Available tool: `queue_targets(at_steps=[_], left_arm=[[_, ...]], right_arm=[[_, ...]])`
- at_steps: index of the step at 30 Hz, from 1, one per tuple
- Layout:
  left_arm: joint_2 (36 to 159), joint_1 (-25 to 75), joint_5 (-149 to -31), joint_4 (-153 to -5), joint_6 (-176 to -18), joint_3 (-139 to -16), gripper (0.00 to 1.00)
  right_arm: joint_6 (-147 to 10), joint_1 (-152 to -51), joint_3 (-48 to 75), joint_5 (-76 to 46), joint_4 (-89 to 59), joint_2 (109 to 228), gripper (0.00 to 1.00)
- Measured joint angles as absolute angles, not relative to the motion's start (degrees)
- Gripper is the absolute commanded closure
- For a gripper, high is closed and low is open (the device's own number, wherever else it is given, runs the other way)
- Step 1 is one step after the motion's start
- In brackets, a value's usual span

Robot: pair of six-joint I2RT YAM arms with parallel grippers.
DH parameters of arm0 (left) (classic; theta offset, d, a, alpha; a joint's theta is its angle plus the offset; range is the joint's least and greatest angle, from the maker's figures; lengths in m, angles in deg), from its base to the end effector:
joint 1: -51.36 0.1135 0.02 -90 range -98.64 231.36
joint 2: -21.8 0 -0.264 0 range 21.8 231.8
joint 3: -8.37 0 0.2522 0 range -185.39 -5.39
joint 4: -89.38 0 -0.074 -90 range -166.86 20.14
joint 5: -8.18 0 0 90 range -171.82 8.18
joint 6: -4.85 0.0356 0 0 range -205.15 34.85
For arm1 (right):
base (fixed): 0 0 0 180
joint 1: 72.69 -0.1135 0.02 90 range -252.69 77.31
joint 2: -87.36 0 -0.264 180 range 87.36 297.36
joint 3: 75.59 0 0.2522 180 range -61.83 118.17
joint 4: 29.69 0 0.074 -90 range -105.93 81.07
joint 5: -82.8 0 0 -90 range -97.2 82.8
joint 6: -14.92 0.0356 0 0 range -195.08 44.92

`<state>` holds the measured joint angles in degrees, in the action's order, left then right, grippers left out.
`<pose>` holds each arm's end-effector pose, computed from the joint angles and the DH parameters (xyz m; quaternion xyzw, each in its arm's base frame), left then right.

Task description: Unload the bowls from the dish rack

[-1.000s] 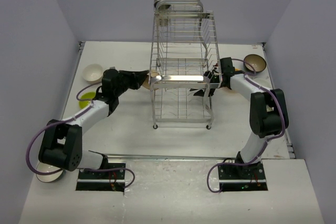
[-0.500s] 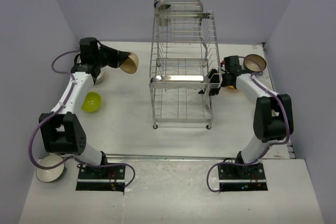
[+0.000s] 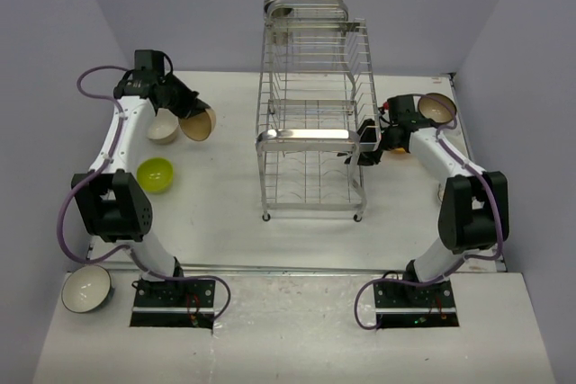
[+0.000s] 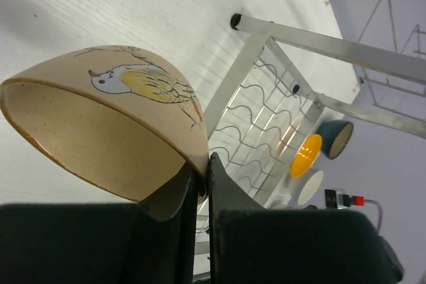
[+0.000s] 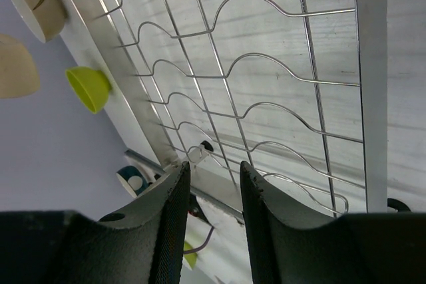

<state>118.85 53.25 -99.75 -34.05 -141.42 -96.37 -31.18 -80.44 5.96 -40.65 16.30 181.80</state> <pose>0.3734 0.0014 0.3280 -0.4017 0.8349 -0.2883 0.2419 0.3341 0.0653 0.2317 0.2129 0.9010 0.3615 0.1105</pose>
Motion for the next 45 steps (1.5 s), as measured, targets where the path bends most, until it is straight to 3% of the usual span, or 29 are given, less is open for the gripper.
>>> queue_targets(at_steps=[8,21,45], left_arm=[[123.97,53.25,-95.07,-24.65,-131.38,-107.39,1.0],[127.57,53.23,-88.01,-14.38,-121.88,-107.91,1.0],[136.53,48.13,-80.03,-14.16,-118.49,-106.73,1.0]], right_arm=[[-31.88,-80.44,5.76,-39.67,16.91,181.25,0.63],[-31.6,-80.44,4.78,-39.64,16.91,181.14,0.63],[-31.62,-80.02,0.36,-39.14,16.65,177.58,0.63]])
